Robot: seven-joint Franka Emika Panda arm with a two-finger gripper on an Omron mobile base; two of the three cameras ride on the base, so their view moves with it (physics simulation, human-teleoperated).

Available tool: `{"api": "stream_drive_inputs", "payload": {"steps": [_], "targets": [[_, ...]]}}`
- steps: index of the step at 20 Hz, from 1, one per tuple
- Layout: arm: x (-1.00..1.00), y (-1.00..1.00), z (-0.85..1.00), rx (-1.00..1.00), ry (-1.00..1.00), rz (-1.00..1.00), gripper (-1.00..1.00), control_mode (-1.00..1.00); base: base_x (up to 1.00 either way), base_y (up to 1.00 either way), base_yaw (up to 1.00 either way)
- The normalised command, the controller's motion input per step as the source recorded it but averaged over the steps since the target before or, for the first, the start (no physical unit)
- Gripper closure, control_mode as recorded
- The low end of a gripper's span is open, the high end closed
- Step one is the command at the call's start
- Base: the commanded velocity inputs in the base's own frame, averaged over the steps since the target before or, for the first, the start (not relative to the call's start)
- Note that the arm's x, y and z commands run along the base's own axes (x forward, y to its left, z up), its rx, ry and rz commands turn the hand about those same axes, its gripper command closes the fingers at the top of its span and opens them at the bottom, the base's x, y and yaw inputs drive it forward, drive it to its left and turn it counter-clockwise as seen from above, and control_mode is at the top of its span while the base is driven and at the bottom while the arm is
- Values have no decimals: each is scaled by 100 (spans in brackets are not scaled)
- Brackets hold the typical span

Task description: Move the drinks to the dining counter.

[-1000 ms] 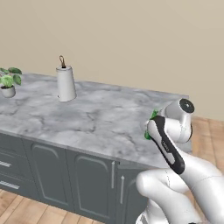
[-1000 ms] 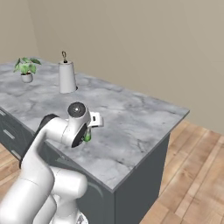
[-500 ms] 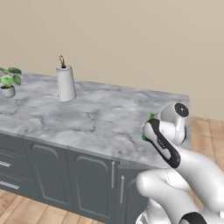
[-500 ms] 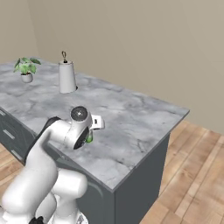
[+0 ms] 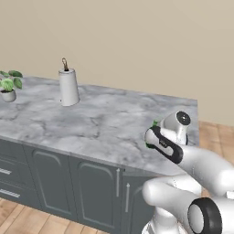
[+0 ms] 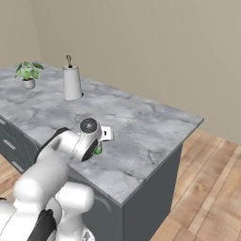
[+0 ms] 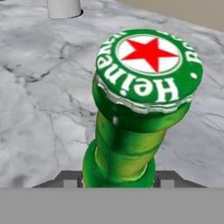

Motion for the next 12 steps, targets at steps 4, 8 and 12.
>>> {"api": "stream_drive_inputs", "payload": {"steps": [4,8,12], "targets": [[25,0,-27,0,1,0,100,-100,0,0,0],[22,0,-30,0,2,0,100,-100,0,0,0],[17,0,-29,0,1,0,100,-100,0,0,0]]}}
